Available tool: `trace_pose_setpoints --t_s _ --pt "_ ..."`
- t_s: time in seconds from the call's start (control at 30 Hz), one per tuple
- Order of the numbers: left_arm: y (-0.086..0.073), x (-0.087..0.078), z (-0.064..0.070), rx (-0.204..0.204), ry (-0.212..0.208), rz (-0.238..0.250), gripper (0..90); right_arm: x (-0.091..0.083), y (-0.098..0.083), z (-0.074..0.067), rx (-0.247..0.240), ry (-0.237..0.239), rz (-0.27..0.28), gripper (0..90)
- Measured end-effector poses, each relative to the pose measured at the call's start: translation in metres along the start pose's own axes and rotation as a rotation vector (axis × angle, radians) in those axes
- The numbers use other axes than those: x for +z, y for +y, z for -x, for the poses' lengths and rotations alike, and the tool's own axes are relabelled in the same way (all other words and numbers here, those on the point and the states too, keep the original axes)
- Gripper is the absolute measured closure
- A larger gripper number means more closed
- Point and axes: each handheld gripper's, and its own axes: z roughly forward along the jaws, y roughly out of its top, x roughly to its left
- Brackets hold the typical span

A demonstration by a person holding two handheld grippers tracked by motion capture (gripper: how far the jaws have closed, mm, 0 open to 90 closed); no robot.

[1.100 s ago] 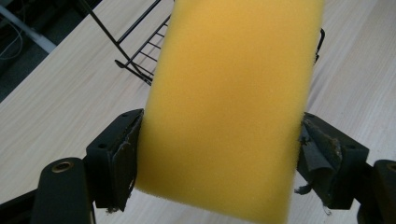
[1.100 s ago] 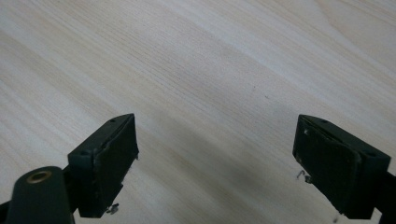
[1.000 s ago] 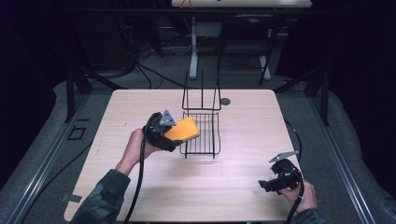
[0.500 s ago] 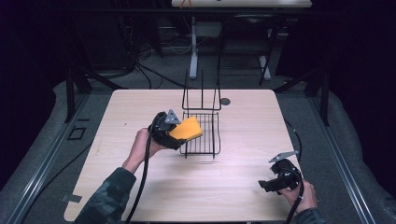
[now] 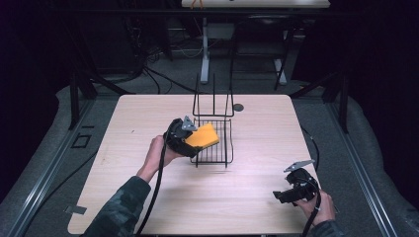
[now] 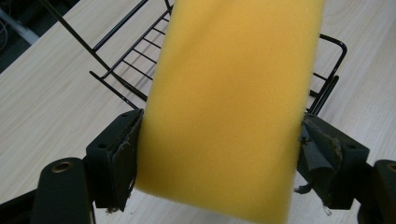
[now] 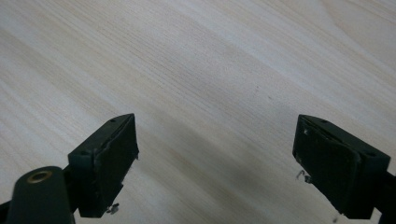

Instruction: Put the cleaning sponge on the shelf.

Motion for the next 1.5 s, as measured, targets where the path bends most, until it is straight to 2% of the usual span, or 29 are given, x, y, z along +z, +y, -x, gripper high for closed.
trace_pose_setpoints --t_s 0.5,0.7,0.83,1.07,1.4,1.5 --pt "0.007 0.015 0.006 -0.025 0.018 0.001 22.3 -0.001 0.0 0.0 0.0 0.005 -0.004 13.4" --pt "0.009 0.022 0.008 -0.063 0.038 0.004 22.4 -0.001 0.0 0.0 -0.001 0.007 -0.004 13.4" --pt "0.01 0.031 0.01 -0.073 0.035 -0.01 22.4 0.0 0.0 0.0 0.0 0.007 -0.005 13.4" --pt "0.011 0.041 0.012 -0.063 0.019 -0.038 22.3 0.0 0.0 0.0 0.0 0.008 -0.004 13.4" --pt "0.009 0.054 0.011 -0.081 0.026 -0.074 21.7 0.0 0.0 0.0 0.0 0.01 -0.009 13.5" --pt "0.01 0.056 0.012 -0.072 0.028 -0.078 21.6 0.0 0.0 -0.001 -0.001 0.008 -0.009 13.5"
